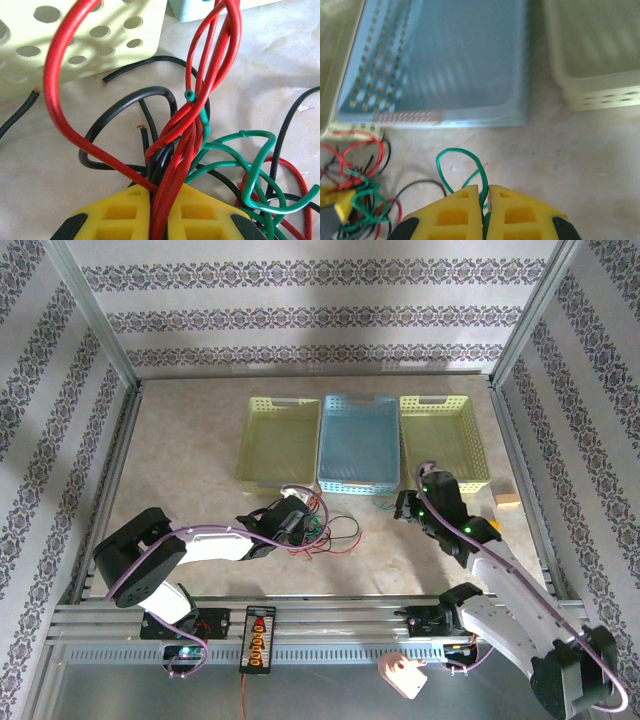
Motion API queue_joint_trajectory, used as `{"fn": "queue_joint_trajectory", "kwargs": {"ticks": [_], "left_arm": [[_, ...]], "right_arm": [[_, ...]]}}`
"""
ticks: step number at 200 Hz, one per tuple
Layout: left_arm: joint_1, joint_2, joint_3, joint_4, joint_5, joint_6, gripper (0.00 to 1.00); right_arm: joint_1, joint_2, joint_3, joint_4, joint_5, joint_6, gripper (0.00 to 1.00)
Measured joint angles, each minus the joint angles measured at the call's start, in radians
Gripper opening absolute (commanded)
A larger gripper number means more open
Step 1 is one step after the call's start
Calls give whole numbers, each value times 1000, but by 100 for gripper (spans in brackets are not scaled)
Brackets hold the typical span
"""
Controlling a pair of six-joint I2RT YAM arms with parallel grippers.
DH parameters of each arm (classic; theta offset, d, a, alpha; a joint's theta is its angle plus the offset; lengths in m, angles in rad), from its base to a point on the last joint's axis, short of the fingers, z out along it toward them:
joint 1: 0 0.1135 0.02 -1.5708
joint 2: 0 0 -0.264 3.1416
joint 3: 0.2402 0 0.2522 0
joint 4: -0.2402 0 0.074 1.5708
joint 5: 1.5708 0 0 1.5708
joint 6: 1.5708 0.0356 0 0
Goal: Untangle the cables
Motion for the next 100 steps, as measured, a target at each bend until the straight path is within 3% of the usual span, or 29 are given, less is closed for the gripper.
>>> {"fn": "queue_joint_trajectory", "kwargs": {"ticks": [17,36,46,63,100], "left_arm": [[0,0,-5,10,-1,-3,2],[0,-13,-6,7,8,4,47],[0,-30,-9,-1,22,9,63],[-1,-98,-12,-33,45,27,70],[-2,-359,-5,-79,87,78,74]], "right_arm": [[-39,-53,-21,8,3,23,0],[-61,-76,-31,33,-56,25,0],[-63,-71,-31,50,-104,22,0],[-63,-50,-29,72,-193,17,0],[-63,10,10,126,-363,19,0]]}}
